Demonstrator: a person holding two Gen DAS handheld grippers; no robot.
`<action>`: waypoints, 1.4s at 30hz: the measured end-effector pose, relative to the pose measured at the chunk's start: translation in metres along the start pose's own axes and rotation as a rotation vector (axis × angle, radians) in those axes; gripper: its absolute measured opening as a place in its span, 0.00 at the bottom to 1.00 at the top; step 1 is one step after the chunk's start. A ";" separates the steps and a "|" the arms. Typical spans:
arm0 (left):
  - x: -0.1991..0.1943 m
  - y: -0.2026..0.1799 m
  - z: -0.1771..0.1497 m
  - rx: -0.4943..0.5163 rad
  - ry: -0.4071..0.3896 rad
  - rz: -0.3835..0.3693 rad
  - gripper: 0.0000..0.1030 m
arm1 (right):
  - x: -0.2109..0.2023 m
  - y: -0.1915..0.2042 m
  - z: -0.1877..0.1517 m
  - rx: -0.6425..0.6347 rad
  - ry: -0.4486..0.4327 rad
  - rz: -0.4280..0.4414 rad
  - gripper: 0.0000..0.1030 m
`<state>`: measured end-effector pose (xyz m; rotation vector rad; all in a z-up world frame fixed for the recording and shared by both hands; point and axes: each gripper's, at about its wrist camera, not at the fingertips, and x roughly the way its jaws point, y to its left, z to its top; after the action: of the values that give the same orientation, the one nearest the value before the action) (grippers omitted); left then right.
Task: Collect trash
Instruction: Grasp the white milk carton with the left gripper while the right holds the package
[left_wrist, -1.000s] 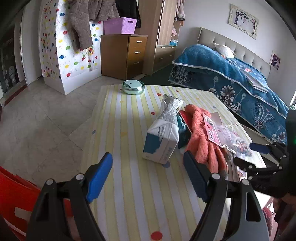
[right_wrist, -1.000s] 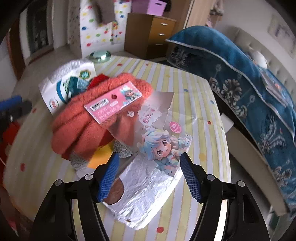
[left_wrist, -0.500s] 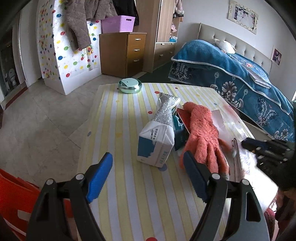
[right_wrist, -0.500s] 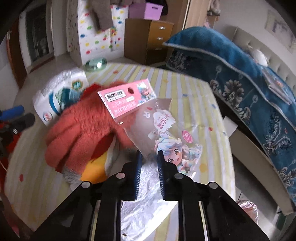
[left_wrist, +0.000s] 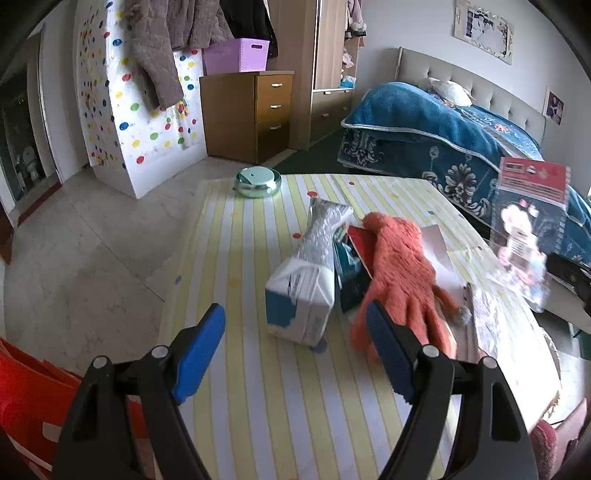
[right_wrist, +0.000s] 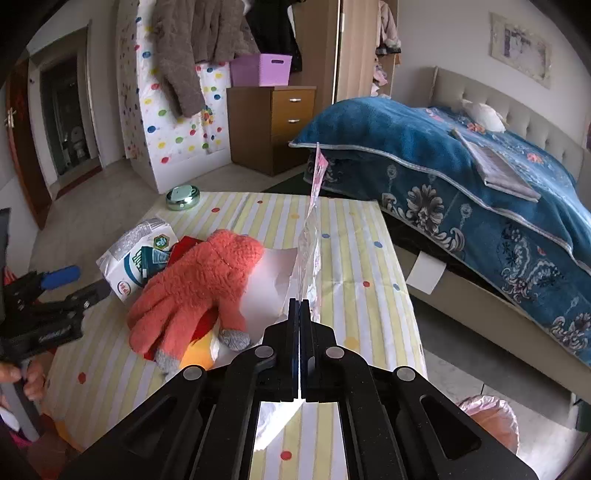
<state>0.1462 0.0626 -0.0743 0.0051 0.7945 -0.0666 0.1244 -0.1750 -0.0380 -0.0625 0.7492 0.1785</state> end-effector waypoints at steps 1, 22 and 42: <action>0.003 0.000 0.001 0.001 0.005 0.008 0.66 | -0.002 -0.002 -0.001 0.003 0.002 -0.001 0.00; -0.077 -0.005 -0.005 -0.015 -0.101 0.010 0.37 | -0.057 -0.036 -0.029 0.089 -0.047 0.038 0.00; -0.120 -0.216 -0.033 0.272 -0.172 -0.335 0.37 | -0.136 -0.127 -0.109 0.290 -0.073 -0.079 0.00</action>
<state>0.0256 -0.1454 -0.0077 0.1219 0.6028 -0.4862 -0.0232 -0.3315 -0.0256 0.1891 0.6920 -0.0038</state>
